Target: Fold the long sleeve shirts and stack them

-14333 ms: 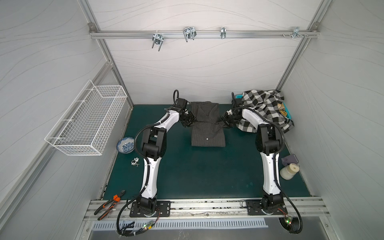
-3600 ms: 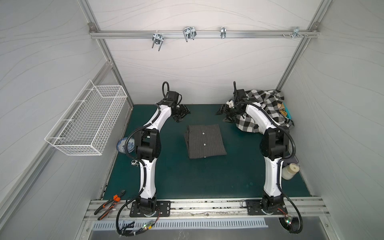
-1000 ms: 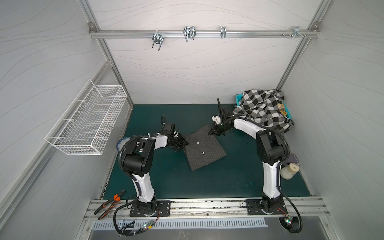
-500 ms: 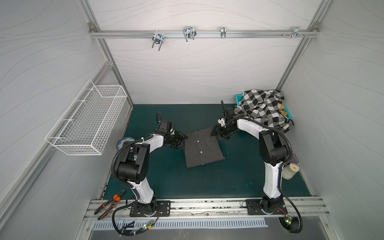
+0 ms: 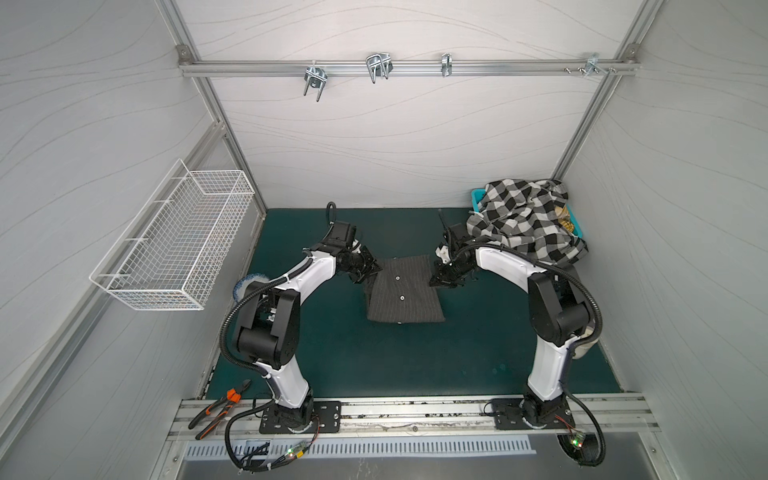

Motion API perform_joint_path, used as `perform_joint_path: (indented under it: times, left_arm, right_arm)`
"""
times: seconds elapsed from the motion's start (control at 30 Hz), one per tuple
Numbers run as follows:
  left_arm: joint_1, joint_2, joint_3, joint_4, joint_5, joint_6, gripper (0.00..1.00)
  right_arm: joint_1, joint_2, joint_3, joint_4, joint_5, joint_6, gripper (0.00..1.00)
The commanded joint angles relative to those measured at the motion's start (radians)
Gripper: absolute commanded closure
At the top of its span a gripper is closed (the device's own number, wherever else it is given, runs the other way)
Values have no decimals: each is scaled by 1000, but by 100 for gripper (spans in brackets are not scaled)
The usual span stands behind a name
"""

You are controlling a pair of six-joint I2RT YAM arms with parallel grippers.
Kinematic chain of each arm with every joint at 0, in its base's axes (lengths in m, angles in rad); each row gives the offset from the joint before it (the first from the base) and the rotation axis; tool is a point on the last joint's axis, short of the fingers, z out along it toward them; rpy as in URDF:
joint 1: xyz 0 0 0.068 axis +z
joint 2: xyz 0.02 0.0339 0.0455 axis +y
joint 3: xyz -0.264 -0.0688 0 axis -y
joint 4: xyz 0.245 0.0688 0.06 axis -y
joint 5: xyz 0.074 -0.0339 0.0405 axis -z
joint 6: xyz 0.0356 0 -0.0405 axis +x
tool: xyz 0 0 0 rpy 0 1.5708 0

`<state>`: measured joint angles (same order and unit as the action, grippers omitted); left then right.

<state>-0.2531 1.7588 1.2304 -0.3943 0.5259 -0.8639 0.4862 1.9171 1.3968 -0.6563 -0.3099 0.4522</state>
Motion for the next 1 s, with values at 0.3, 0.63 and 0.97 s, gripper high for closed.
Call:
perform_joint_path:
  times: [0.3, 0.63, 0.97]
  left_arm:
    - [61, 149, -90, -106, -173, 54, 100]
    - [77, 46, -8, -181, -137, 94, 63]
    - [85, 137, 198, -270, -174, 149, 68]
  right_arm:
    - [55, 29, -72, 43, 8, 75, 73]
    - [58, -33, 39, -69, 98, 45, 60]
    - [35, 184, 225, -39, -75, -3, 55]
